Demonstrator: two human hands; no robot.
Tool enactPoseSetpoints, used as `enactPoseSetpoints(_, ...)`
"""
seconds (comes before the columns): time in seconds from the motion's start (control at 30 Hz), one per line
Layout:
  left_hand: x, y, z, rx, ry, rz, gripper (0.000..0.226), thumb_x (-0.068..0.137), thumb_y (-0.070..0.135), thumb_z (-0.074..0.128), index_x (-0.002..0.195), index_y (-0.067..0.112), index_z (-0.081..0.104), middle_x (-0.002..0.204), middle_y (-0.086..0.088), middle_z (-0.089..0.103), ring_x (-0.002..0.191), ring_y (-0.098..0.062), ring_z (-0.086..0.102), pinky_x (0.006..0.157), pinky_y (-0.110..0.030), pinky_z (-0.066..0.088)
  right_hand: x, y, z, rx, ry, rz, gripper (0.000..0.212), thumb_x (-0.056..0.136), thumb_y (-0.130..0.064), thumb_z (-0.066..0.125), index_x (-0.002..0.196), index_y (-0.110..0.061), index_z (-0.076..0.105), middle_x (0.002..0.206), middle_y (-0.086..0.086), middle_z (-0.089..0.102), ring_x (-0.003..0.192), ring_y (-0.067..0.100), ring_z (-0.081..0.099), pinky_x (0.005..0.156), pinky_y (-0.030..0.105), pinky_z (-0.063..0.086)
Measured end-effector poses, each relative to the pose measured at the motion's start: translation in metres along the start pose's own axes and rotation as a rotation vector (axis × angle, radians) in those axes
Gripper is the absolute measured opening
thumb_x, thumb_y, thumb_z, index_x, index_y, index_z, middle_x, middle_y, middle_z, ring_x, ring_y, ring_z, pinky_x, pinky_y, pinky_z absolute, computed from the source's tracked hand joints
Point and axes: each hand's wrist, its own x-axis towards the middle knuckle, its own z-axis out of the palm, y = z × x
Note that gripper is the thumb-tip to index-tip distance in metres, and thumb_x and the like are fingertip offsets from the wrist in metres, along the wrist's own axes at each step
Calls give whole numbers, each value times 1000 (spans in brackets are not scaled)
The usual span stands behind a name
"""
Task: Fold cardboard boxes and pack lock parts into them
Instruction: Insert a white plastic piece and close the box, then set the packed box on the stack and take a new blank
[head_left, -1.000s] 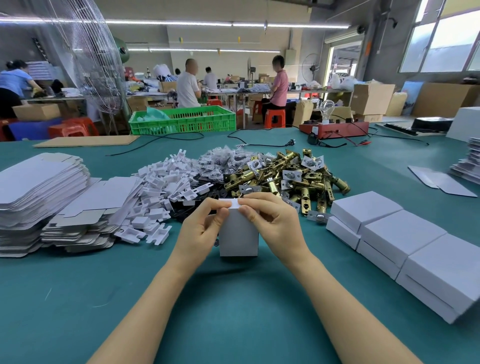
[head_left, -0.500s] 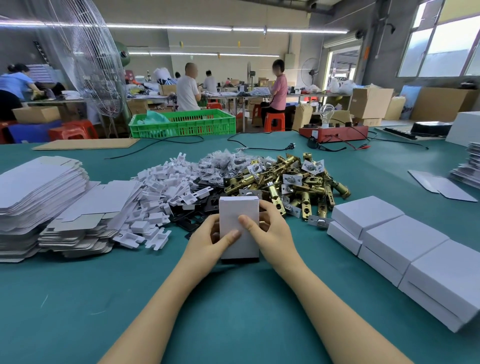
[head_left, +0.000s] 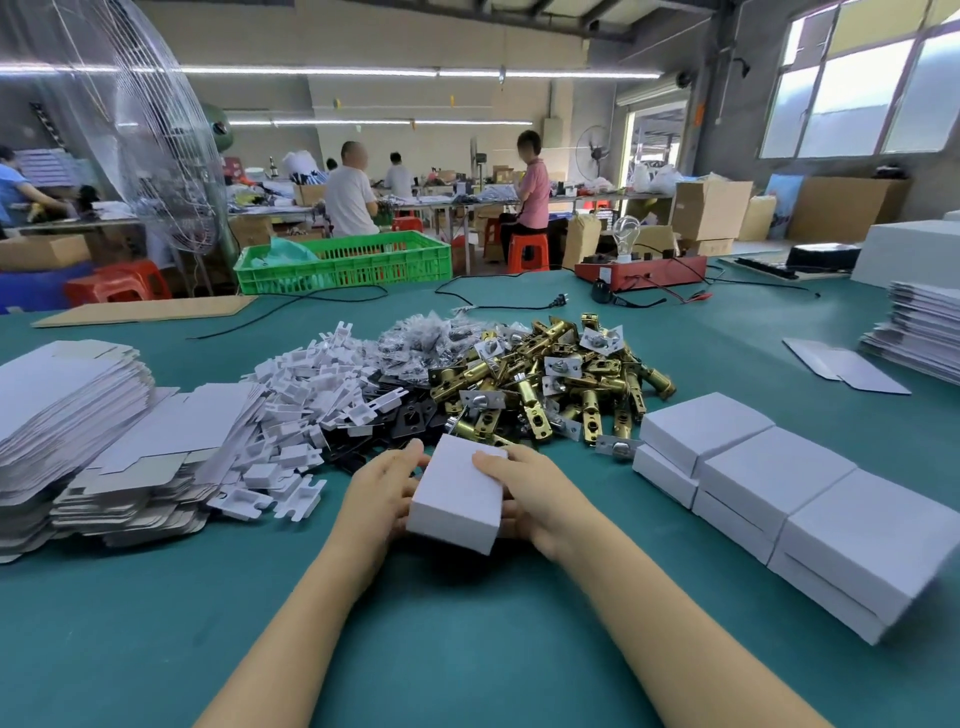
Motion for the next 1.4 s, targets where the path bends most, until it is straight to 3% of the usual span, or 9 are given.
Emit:
enactPoseSetpoints(0.17, -2, 8, 4, -169, -11, -59, 37, 101, 36, 48, 95, 1, 59, 59, -10, 68, 48, -19, 66, 43, -23, 53, -21, -36, -30, 62, 131, -89, 20, 91, -22, 63, 106, -14, 53, 92, 10, 66, 67, 23, 70, 52, 32, 55)
enactPoseSetpoints(0.47, -7, 7, 8, -60, -80, -8, 35, 99, 30, 52, 95, -4, 60, 75, -20, 68, 60, -24, 70, 53, -24, 57, -41, -104, -137, 112, 732, -317, 32, 93, -16, 60, 112, -13, 34, 106, 12, 51, 84, 22, 60, 44, 33, 53)
enactPoseSetpoints(0.63, -4, 4, 8, -30, -91, 6, 36, 100, 30, 51, 96, -5, 61, 73, -17, 70, 64, -26, 71, 54, -25, 57, -31, -96, -175, -72, 955, -226, 46, 89, -17, 59, 123, -5, 31, 114, 17, 43, 105, 34, 52, 79, 57, 54)
enactPoseSetpoints(0.7, -3, 2, 6, -17, -96, 10, 37, 100, 31, 51, 96, -4, 61, 72, -16, 70, 65, -26, 72, 55, -25, 57, -28, -89, -183, -301, 1020, -139, 48, 84, -19, 61, 121, -1, 36, 113, 19, 44, 100, 35, 49, 84, 51, 52)
enactPoseSetpoints(0.77, -2, 1, 6, -6, -100, 14, 37, 100, 32, 52, 96, -3, 62, 71, -14, 71, 66, -26, 72, 55, -24, 57, -28, -85, -187, -519, 1038, -63, 47, 83, -24, 63, 117, 2, 43, 120, 22, 43, 92, 34, 47, 75, 39, 45)
enactPoseSetpoints(0.87, -1, 0, 5, 6, -105, 21, 34, 99, 31, 54, 94, -2, 63, 72, -14, 71, 66, -25, 72, 56, -24, 57, -32, -86, -189, -802, 1059, 11, 56, 82, -42, 65, 119, -3, 49, 130, 21, 42, 111, 39, 47, 88, 41, 40)
enactPoseSetpoints(1.1, 2, -4, 5, 39, -104, 32, 32, 99, 31, 54, 93, 2, 65, 74, -13, 72, 68, -26, 73, 58, -25, 57, -37, -90, -182, -1156, 669, 119, 126, 41, -98, 44, 144, -27, 26, 144, 21, 32, 132, 43, 30, 103, 53, 35)
enactPoseSetpoints(1.17, 3, -5, 5, 45, -103, 33, 31, 99, 30, 55, 93, 2, 66, 75, -13, 72, 68, -25, 73, 59, -25, 57, -37, -90, -180, -1232, 601, 125, 124, 38, -96, 45, 142, -30, 28, 142, 19, 30, 132, 41, 26, 102, 51, 32)
enactPoseSetpoints(1.4, 4, -6, 5, 47, -105, 34, 28, 99, 29, 56, 90, 4, 66, 73, -11, 72, 67, -24, 72, 59, -25, 57, -37, -88, -191, -1226, 487, 46, 90, 69, -67, 69, 143, -41, 26, 136, 13, 31, 131, 38, 27, 101, 50, 31)
